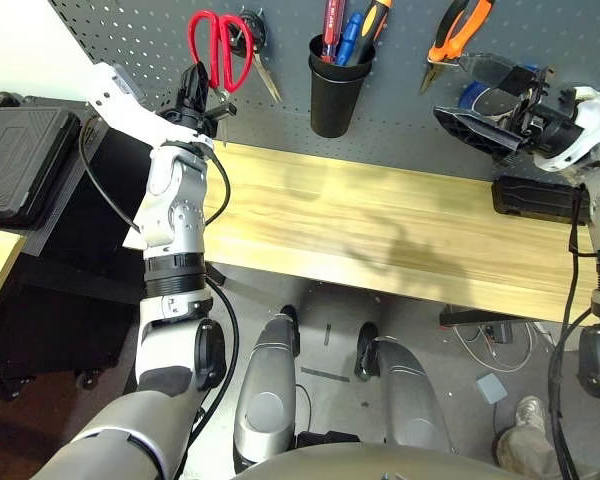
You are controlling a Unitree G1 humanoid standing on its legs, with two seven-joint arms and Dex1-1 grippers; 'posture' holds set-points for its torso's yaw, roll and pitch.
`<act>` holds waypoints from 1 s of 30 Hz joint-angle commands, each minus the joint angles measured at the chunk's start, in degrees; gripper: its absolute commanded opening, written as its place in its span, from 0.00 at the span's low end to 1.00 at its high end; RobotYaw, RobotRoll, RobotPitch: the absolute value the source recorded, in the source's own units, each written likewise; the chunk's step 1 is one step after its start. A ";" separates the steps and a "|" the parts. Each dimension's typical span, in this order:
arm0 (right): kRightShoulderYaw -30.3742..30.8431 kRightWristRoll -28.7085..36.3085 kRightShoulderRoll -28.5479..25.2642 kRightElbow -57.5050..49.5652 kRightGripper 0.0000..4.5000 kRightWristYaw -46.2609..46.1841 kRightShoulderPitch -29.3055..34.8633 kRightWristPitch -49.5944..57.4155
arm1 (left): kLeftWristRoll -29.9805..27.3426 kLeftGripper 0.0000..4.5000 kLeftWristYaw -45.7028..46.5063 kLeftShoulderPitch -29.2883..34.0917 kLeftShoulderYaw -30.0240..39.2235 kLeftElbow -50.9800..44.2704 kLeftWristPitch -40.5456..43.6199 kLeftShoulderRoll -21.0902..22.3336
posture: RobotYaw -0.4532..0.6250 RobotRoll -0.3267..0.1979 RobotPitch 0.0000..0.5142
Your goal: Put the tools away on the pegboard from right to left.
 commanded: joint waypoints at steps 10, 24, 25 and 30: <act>0.54 -1.24 3.07 -2.08 1.00 -1.38 1.32 -2.51 | 8.38 0.14 -5.92 -4.19 -5.22 19.32 -6.89 -0.78 | 0.54 0.62 0.45; 0.86 -4.61 6.28 -4.69 1.00 -7.35 11.50 -4.67 | 11.01 1.00 -6.75 17.81 -10.94 -2.59 -0.83 -2.93 | 0.55 0.62 0.47; 0.74 -5.77 7.00 -4.44 1.00 -8.94 13.10 -5.70 | 11.15 1.00 -6.84 19.51 -11.28 -4.09 -0.30 -2.94 | 0.55 0.62 0.47; -0.69 -12.41 10.83 0.08 1.00 -19.00 17.36 -12.15 | 12.65 1.00 -7.24 25.02 -12.43 -7.52 0.19 -2.31 | 0.54 0.62 0.47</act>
